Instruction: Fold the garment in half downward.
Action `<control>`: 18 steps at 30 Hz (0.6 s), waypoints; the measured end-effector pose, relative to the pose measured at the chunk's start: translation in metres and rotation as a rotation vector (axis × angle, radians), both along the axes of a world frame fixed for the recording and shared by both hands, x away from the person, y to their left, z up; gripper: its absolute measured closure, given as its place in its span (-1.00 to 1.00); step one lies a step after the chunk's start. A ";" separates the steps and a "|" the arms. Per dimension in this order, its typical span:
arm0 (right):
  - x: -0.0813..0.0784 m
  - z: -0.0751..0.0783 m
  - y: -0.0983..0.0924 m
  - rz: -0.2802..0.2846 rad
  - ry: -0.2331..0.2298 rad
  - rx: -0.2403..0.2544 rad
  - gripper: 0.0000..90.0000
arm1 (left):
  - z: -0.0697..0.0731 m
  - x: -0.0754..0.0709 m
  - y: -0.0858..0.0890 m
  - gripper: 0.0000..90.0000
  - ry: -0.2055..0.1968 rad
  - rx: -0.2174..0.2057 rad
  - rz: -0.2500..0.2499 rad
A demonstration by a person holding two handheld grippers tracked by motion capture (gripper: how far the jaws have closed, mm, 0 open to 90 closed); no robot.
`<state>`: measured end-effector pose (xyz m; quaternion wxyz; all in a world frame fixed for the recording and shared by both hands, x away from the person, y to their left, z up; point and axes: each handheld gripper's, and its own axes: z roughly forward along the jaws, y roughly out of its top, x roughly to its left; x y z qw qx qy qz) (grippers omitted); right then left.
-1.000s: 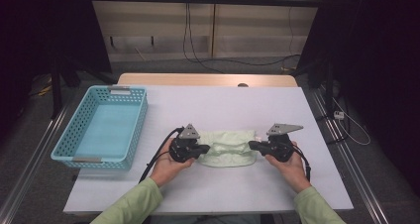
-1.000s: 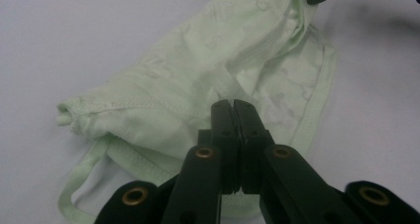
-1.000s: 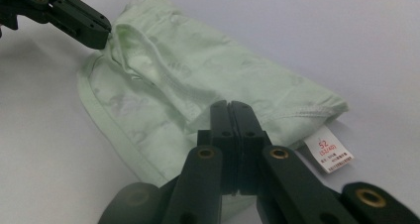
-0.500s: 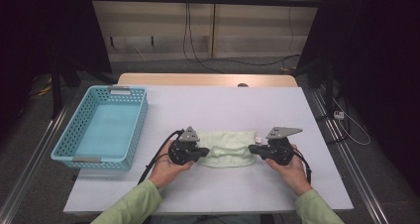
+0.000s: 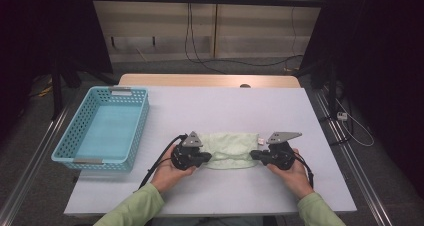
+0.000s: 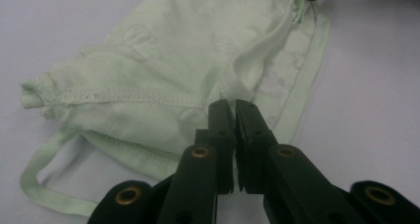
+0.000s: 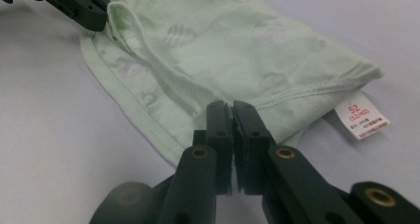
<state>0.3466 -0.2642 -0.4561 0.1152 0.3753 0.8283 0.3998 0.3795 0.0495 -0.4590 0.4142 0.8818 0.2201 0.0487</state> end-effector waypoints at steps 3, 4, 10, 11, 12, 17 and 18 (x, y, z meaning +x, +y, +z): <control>-0.002 0.000 -0.001 0.005 -0.003 -0.003 0.92 | -0.001 -0.001 -0.001 0.88 -0.002 0.007 -0.005; -0.003 0.000 -0.001 0.005 -0.003 -0.004 0.92 | -0.002 -0.001 -0.001 0.87 -0.002 0.007 -0.009; -0.005 -0.002 -0.001 0.006 -0.002 -0.007 0.91 | -0.002 -0.005 0.000 0.79 -0.004 0.007 -0.014; -0.006 -0.002 -0.001 0.010 0.000 -0.008 0.90 | -0.002 -0.006 0.001 0.75 -0.005 0.009 -0.015; -0.007 -0.002 -0.001 0.010 0.003 -0.007 0.90 | -0.002 -0.007 0.002 0.74 -0.008 0.010 -0.015; -0.013 -0.003 -0.003 0.007 0.004 -0.008 0.89 | -0.002 -0.011 0.003 0.69 -0.011 0.009 -0.026; -0.014 -0.003 -0.003 0.010 0.005 -0.008 0.89 | -0.002 -0.011 0.003 0.68 -0.008 0.014 -0.034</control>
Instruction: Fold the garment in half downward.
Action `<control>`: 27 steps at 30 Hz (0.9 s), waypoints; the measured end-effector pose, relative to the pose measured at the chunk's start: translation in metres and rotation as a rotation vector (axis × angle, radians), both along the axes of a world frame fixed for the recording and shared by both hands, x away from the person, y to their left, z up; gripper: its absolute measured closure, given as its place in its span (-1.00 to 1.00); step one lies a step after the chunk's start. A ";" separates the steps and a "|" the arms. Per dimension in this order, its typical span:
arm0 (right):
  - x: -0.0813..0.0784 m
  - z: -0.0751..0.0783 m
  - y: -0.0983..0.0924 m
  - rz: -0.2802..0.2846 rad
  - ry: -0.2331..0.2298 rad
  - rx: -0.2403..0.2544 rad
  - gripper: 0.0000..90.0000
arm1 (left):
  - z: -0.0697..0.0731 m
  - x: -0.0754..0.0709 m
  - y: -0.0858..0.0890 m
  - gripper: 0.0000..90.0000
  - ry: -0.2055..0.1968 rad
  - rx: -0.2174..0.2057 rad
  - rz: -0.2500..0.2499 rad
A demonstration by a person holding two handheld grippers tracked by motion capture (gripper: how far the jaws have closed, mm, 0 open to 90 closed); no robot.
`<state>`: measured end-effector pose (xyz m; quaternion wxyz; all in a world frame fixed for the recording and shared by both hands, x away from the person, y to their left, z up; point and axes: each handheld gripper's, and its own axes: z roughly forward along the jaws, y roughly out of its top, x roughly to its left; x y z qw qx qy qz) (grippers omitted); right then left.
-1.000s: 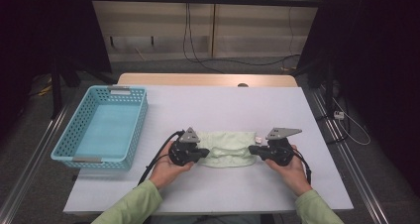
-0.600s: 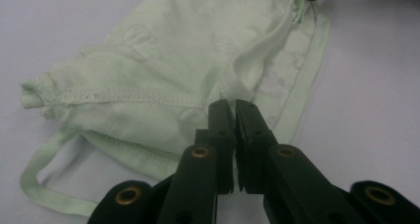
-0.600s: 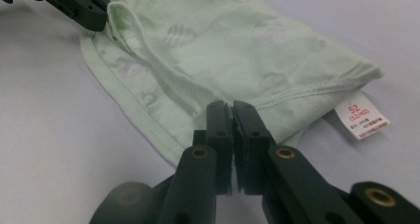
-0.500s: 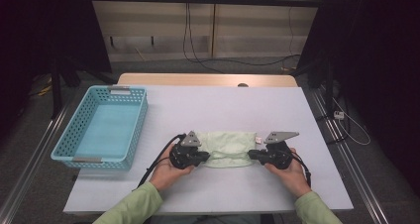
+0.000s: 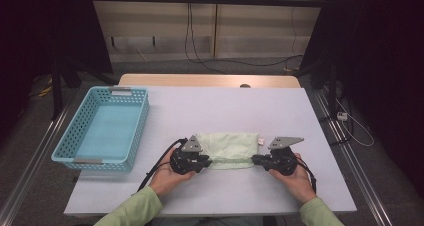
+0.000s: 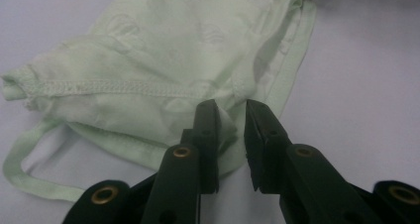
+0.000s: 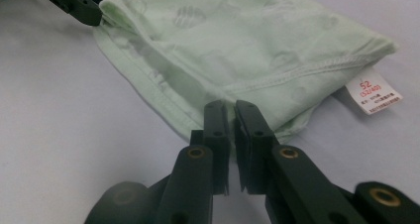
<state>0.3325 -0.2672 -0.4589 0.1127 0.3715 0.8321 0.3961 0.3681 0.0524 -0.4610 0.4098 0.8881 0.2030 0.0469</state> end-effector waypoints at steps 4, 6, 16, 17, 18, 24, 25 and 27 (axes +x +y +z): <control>-0.002 -0.002 0.000 0.006 0.007 -0.007 0.84 | -0.002 -0.003 0.002 0.60 -0.006 -0.002 -0.010; -0.003 -0.003 0.000 0.008 0.014 -0.011 0.83 | -0.003 -0.003 0.001 0.54 0.001 -0.009 -0.011; -0.010 0.002 -0.004 -0.013 -0.022 0.020 0.59 | -0.002 -0.007 0.002 0.41 -0.017 0.001 -0.041; -0.011 0.003 -0.003 -0.019 -0.027 0.021 0.54 | -0.002 -0.008 0.002 0.39 -0.018 -0.002 -0.043; -0.011 0.003 -0.003 -0.020 -0.033 0.024 0.47 | -0.001 -0.010 0.002 0.35 -0.022 0.005 -0.043; -0.012 0.007 -0.001 -0.036 -0.057 0.051 0.38 | 0.001 -0.012 0.004 0.09 -0.007 0.003 -0.017; -0.012 0.007 0.000 -0.037 -0.060 0.045 0.38 | 0.003 -0.011 0.005 0.02 -0.006 -0.001 -0.010; -0.012 0.006 0.001 -0.036 -0.058 0.048 0.35 | 0.005 -0.009 0.008 -0.10 -0.010 -0.018 0.009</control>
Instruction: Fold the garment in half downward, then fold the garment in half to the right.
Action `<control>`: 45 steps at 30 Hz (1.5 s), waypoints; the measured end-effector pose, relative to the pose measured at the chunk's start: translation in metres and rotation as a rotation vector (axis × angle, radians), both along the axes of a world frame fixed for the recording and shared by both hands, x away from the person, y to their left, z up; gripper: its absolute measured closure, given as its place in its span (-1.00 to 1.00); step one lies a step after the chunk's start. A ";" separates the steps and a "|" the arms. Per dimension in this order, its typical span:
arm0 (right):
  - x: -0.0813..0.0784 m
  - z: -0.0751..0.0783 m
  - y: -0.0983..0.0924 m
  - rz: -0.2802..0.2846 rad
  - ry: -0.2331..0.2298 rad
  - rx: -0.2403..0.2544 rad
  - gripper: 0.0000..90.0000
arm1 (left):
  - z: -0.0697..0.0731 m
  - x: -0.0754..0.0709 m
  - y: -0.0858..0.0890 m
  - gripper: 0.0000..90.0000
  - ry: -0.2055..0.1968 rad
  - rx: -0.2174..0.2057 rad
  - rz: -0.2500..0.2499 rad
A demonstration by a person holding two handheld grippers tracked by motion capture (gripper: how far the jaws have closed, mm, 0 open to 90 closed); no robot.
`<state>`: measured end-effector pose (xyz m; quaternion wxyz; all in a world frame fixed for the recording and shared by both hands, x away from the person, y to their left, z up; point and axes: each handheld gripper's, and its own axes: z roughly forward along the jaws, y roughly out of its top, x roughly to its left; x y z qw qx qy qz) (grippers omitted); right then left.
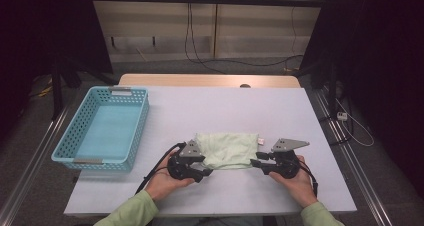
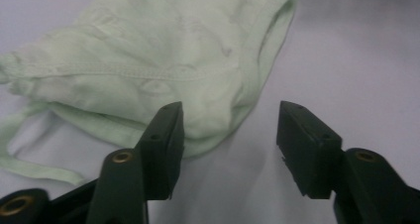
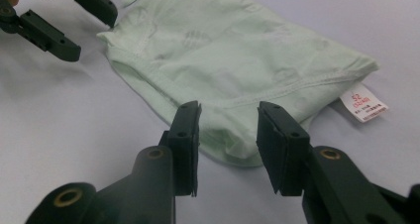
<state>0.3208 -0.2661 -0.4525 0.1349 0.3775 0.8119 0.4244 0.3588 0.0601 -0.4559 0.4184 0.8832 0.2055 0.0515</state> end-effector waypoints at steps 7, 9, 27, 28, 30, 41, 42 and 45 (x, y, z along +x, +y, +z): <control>0.002 -0.001 0.007 -0.007 -0.002 0.005 0.21 | 0.007 0.011 0.013 -0.49 -0.017 -0.065 0.094; 0.003 -0.001 0.010 -0.010 -0.004 0.004 0.11 | 0.007 0.016 0.017 -0.57 -0.012 -0.077 0.121; 0.000 0.001 0.027 -0.017 -0.021 0.022 -0.28 | 0.016 0.031 0.025 -0.81 -0.032 -0.129 0.215; -0.001 0.001 0.028 -0.017 -0.022 0.024 -0.30 | 0.016 0.032 0.026 -0.83 -0.030 -0.125 0.220; -0.001 0.002 0.030 -0.012 -0.022 0.029 -0.31 | 0.015 0.034 0.028 -0.83 -0.016 -0.126 0.224; -0.002 0.000 0.056 0.051 -0.020 0.014 -0.37 | 0.013 0.042 0.030 -0.77 -0.044 -0.145 0.257; -0.001 0.001 0.058 0.055 -0.020 0.017 -0.37 | 0.013 0.043 0.030 -0.77 -0.045 -0.151 0.261; 0.001 0.002 0.064 0.047 -0.016 0.028 -0.39 | 0.011 0.045 0.031 -0.78 -0.020 -0.150 0.256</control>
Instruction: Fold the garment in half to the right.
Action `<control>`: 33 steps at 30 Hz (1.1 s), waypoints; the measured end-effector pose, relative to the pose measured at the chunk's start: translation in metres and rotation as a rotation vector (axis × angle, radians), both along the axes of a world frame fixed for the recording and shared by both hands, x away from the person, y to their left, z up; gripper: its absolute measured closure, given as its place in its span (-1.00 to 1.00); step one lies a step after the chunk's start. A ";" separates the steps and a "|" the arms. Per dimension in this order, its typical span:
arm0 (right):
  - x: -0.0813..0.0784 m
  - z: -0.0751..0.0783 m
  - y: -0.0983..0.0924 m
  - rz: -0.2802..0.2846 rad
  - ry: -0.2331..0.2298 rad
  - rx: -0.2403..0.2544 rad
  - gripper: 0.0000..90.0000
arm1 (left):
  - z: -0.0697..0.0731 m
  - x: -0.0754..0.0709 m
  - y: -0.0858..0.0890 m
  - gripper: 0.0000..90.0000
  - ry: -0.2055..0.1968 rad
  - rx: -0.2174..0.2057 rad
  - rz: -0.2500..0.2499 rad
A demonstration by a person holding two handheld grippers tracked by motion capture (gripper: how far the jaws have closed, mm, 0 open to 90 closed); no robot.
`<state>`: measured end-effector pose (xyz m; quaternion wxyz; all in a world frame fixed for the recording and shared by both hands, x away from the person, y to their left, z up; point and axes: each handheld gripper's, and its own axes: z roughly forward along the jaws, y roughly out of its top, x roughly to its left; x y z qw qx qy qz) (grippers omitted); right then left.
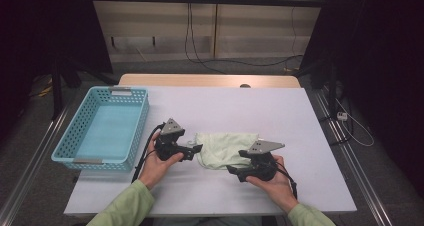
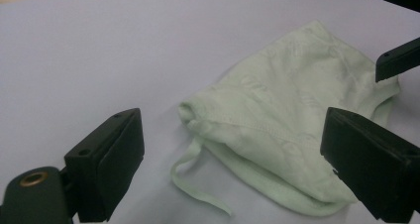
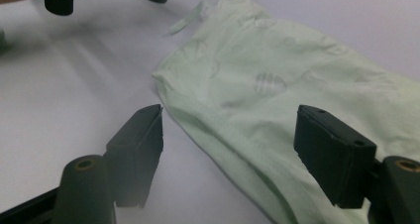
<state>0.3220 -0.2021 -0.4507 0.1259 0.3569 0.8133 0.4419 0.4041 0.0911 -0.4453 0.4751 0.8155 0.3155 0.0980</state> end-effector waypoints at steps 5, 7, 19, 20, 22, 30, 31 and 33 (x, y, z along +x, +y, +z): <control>0.003 -0.002 0.014 0.017 0.011 0.004 -0.39 | 0.001 0.003 0.000 -0.78 0.007 0.007 0.011; 0.003 -0.002 0.019 0.027 0.014 0.001 -0.39 | 0.002 0.003 0.000 -0.78 0.007 0.010 0.017; 0.002 0.001 0.037 0.071 0.030 0.010 -0.41 | 0.010 0.017 -0.004 -0.78 0.010 0.031 0.028; 0.003 0.000 0.040 0.082 0.031 0.021 -0.46 | 0.010 0.019 -0.004 -0.76 0.006 0.037 0.025; 0.004 0.001 0.045 0.101 0.030 0.022 -0.46 | 0.010 0.022 -0.006 -0.73 -0.003 0.049 0.021; 0.017 0.001 0.063 0.114 0.028 -0.019 -0.41 | 0.013 0.039 -0.017 -0.72 -0.012 0.076 0.004; 0.018 0.001 0.065 0.113 0.029 -0.025 -0.38 | 0.014 0.040 -0.016 -0.71 -0.010 0.065 0.010; 0.021 -0.001 0.069 0.119 0.036 -0.020 -0.25 | 0.016 0.040 -0.014 -0.72 -0.017 0.056 0.021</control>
